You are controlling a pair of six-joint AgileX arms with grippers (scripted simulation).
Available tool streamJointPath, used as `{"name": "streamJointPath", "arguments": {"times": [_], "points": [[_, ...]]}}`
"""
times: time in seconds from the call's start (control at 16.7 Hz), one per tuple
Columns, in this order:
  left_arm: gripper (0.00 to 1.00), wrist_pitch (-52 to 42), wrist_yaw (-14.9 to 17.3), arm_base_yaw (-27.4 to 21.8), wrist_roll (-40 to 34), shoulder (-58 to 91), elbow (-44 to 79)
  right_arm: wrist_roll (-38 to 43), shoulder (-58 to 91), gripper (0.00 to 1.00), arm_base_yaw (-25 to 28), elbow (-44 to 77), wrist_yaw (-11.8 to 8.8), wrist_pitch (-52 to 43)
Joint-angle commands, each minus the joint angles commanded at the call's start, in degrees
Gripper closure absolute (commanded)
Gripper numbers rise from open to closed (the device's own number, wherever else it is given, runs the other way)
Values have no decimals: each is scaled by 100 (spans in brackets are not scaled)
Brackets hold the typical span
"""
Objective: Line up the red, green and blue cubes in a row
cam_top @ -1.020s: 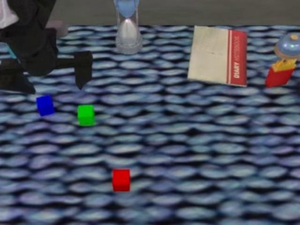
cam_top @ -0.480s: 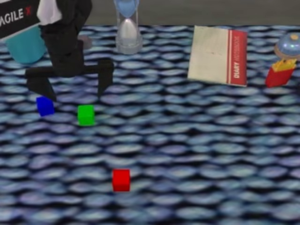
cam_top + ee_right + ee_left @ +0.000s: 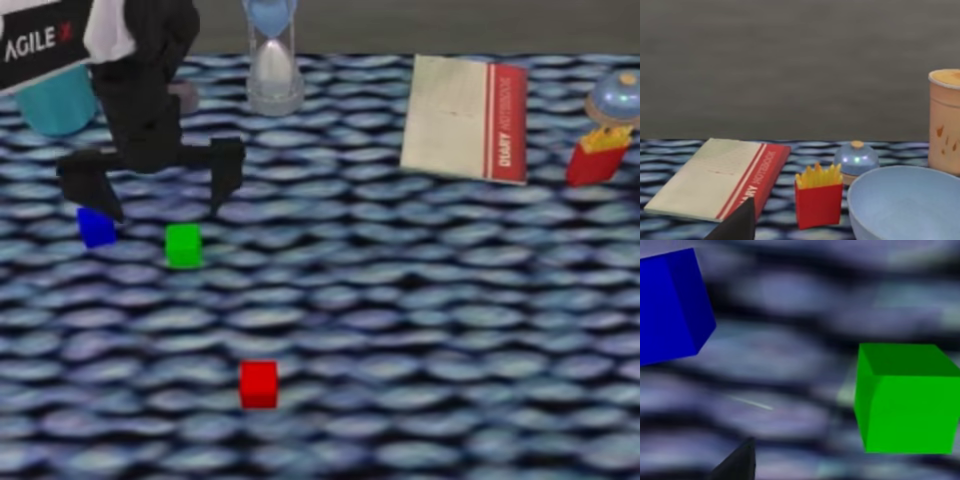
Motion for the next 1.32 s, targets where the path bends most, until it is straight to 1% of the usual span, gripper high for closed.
{"name": "streamJointPath", "arguments": {"times": [0.3,0.42,0.6,1.32], "points": [[0,1044,4,-7,-3,402,-590,0,0,0,0,0,0,0],[0,1221,5,-9,-5,496,-709,0,0,0,0,0,0,0],[0,1226,5,-10,-6,500,-713,0,0,0,0,0,0,0],[90,1226,5,-10,-6,500,-713,0,0,0,0,0,0,0]]}}
